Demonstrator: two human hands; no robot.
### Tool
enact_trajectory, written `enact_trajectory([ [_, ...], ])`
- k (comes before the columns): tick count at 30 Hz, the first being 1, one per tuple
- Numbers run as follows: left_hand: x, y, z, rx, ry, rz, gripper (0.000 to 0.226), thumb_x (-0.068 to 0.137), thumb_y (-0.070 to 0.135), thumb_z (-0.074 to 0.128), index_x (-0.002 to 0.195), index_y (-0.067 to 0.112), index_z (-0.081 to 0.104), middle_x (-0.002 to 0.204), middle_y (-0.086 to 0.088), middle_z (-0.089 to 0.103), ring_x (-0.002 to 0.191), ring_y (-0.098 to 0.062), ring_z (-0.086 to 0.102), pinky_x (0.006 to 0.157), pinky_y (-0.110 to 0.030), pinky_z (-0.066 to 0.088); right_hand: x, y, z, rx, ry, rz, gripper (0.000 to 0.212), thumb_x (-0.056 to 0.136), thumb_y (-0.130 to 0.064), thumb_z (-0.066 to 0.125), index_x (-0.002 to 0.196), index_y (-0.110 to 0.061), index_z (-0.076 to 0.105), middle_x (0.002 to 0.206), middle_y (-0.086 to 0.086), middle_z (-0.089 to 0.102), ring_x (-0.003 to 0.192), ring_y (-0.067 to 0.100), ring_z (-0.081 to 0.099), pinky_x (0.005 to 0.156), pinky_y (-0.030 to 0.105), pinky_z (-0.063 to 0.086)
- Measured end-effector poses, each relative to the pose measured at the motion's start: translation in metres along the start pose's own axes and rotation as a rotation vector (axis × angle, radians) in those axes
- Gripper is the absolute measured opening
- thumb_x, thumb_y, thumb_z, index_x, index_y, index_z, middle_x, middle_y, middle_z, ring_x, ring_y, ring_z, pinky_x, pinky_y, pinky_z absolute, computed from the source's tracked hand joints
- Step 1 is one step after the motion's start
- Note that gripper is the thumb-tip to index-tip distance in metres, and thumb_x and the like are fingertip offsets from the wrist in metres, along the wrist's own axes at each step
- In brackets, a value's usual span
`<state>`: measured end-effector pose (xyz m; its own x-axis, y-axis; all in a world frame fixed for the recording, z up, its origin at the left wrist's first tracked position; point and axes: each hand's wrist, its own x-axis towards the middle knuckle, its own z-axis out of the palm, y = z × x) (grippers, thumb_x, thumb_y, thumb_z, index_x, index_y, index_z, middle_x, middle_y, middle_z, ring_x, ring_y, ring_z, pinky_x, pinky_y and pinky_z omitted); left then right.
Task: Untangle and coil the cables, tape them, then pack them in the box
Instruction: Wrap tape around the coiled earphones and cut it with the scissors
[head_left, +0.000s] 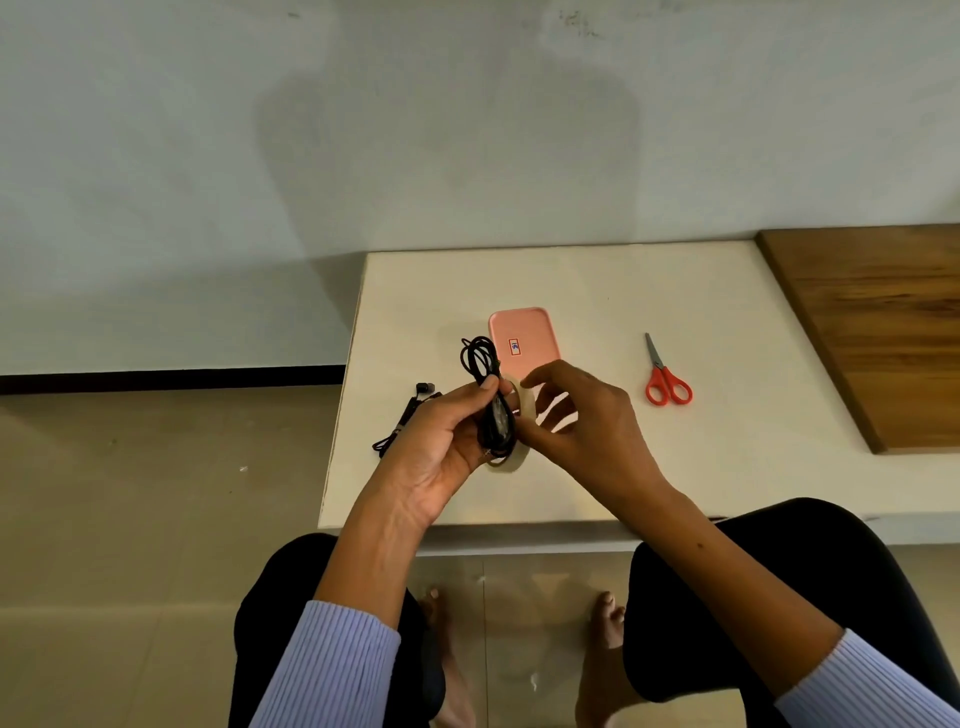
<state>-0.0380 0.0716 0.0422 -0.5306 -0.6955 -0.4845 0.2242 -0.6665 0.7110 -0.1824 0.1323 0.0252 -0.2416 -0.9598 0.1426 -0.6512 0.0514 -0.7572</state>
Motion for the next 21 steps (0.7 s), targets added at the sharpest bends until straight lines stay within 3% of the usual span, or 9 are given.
enact_trajectory([
  [3,0.003,-0.004,-0.001,0.027,0.047,-0.007,0.015,0.088,0.017,0.057,0.084,0.009,0.069,0.098,-0.015,0.068,0.091,-0.028,0.065,0.083,-0.041,0.055,-0.001,0.001,0.001,0.001,-0.014,0.013,0.024,0.081,-0.022,0.072,0.101,-0.017,0.059,0.09,-0.006,0.065,0.072,0.008,0.064,0.065,0.019,0.055],
  [7,0.007,-0.007,0.0,0.115,0.185,0.026,0.015,0.091,0.017,0.057,0.086,0.01,0.07,0.08,-0.008,0.07,0.083,-0.025,0.066,0.086,-0.043,0.053,-0.002,0.0,0.005,-0.02,-0.053,-0.031,0.018,0.084,-0.018,0.067,0.098,-0.013,0.059,0.092,-0.002,0.065,0.076,0.014,0.064,0.071,0.03,0.058],
  [10,0.008,-0.009,0.001,0.195,0.282,0.034,0.013,0.089,0.017,0.06,0.086,0.012,0.072,0.08,-0.006,0.071,0.082,-0.024,0.066,0.084,-0.041,0.054,-0.003,-0.001,0.008,-0.025,-0.068,-0.052,0.014,0.084,-0.017,0.065,0.096,-0.013,0.058,0.087,-0.005,0.064,0.075,0.015,0.063,0.07,0.032,0.057],
  [21,0.009,-0.011,0.0,0.188,0.381,0.08,0.01,0.086,0.014,0.063,0.085,0.012,0.073,0.085,-0.009,0.071,0.086,-0.025,0.067,0.079,-0.036,0.055,-0.003,0.001,0.012,0.0,-0.044,-0.084,0.008,0.085,-0.012,0.064,0.088,-0.01,0.057,0.08,0.003,0.067,0.071,0.019,0.065,0.067,0.021,0.055],
])
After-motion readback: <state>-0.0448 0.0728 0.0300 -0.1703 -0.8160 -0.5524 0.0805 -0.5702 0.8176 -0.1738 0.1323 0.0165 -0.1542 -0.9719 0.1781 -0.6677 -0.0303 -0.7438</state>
